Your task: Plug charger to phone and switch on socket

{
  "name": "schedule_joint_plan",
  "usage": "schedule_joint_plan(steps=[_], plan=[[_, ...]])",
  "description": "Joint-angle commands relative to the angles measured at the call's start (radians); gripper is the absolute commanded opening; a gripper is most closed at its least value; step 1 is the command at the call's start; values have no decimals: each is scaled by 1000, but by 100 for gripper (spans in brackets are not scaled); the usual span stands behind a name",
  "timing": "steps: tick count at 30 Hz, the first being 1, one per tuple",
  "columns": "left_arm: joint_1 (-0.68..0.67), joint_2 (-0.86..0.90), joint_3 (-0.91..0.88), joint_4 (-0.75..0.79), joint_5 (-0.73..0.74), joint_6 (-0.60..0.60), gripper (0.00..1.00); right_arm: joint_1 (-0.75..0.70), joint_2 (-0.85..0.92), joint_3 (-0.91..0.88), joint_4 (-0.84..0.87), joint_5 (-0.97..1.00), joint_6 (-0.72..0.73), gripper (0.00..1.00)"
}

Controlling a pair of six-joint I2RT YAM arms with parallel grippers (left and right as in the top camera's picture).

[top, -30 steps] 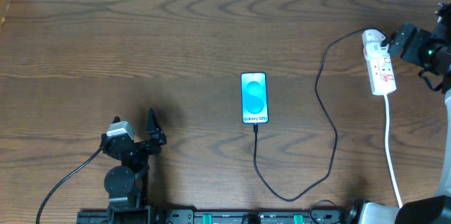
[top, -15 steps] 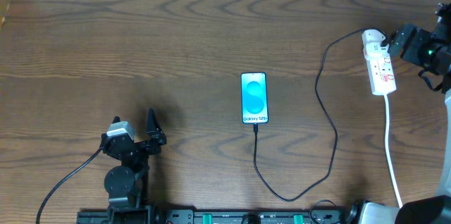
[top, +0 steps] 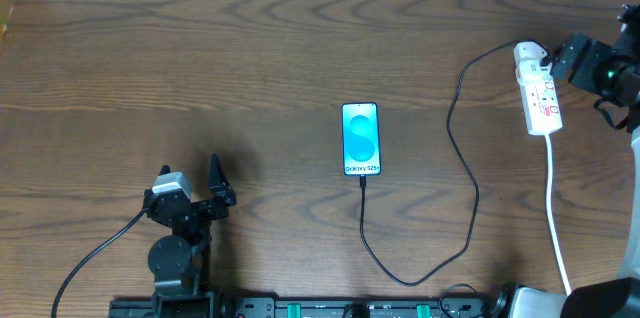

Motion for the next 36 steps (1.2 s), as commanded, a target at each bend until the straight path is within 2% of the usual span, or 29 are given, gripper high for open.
schedule_joint_plan(steps=[1, 7, 11, 17, 25, 30, 36], plan=[[4, -6, -17, -44, -9, 10, 87, -2, -10, 7, -1, 1, 15, 99], [4, -6, -17, -44, -9, 10, 87, -1, -55, 1, 0, 30, 14, 99], [4, -6, -17, -44, -9, 10, 87, 1, -132, -93, 78, 29, 16, 99], [4, -6, -17, -44, -9, 10, 87, 9, -337, -462, 396, 19, 79, 99], [4, -6, -17, -44, -9, 10, 87, 34, -621, -954, 799, 14, 82, 99], [4, -6, -17, -44, -9, 10, 87, 34, -787, -1160, 946, 7, 98, 99], [4, -6, -17, -44, -9, 10, 87, 33, -1019, -1367, 995, 1, 97, 99]])
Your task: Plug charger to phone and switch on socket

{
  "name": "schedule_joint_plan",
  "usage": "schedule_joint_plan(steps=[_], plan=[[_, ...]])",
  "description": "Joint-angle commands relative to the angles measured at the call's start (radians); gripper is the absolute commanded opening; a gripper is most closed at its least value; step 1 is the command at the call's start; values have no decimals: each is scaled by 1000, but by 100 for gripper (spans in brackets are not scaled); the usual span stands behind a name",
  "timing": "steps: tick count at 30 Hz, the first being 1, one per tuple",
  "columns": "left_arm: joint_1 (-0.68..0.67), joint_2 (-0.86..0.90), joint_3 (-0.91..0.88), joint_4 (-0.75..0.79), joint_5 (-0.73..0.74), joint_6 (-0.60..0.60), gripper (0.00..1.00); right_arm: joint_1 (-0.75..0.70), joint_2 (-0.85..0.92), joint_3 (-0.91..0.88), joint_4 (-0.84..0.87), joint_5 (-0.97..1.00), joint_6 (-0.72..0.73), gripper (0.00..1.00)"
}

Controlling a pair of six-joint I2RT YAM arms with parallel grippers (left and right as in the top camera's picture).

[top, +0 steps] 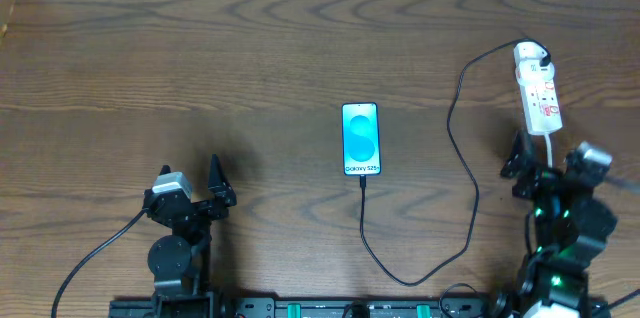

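The phone (361, 139) lies face up mid-table with its blue screen lit. The black charger cable (364, 220) is plugged into the phone's near end. It loops down and right, then up to the plug (541, 58) in the white socket strip (540, 93) at the far right. My right gripper (518, 163) sits near the front edge, just below the strip. Its fingers are together and hold nothing. My left gripper (217, 180) rests at the front left, fingers together and empty. The socket switch's state cannot be made out.
The strip's white lead (556, 220) runs down past my right arm to the front edge. A dark rail (330, 308) lines the table's near edge between the two arm bases. The left arm's black cable (95, 258) trails to the bottom left.
My right arm was at the far right with its gripper beside the strip's upper end. It now sits drawn back near the front edge, below the strip. The left arm, phone and cable have not moved.
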Motion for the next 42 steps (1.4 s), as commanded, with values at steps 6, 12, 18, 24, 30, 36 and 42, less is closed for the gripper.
schedule_joint_plan(steps=[6, 12, 18, 24, 30, 36, 42], plan=[[4, -6, -20, -39, -13, 8, 87, 14, -262, -114, -95, 20, 11, 99], [4, -6, -20, -39, -13, 8, 87, 14, -400, -114, -193, 18, 11, 99], [4, -6, -20, -39, -13, 8, 87, 41, -536, -114, -241, 11, -39, 99], [4, -6, -20, -39, -13, 8, 87, 145, -535, -114, -247, 12, -227, 99], [4, -6, -20, -39, -13, 8, 87, 224, -535, -114, -248, 23, -347, 99], [4, -6, -20, -39, -13, 8, 87, 224, -534, -114, -247, 23, -311, 99], [4, -6, -20, -39, -13, 8, 87, 224, -531, -114, -247, 23, -311, 99]])
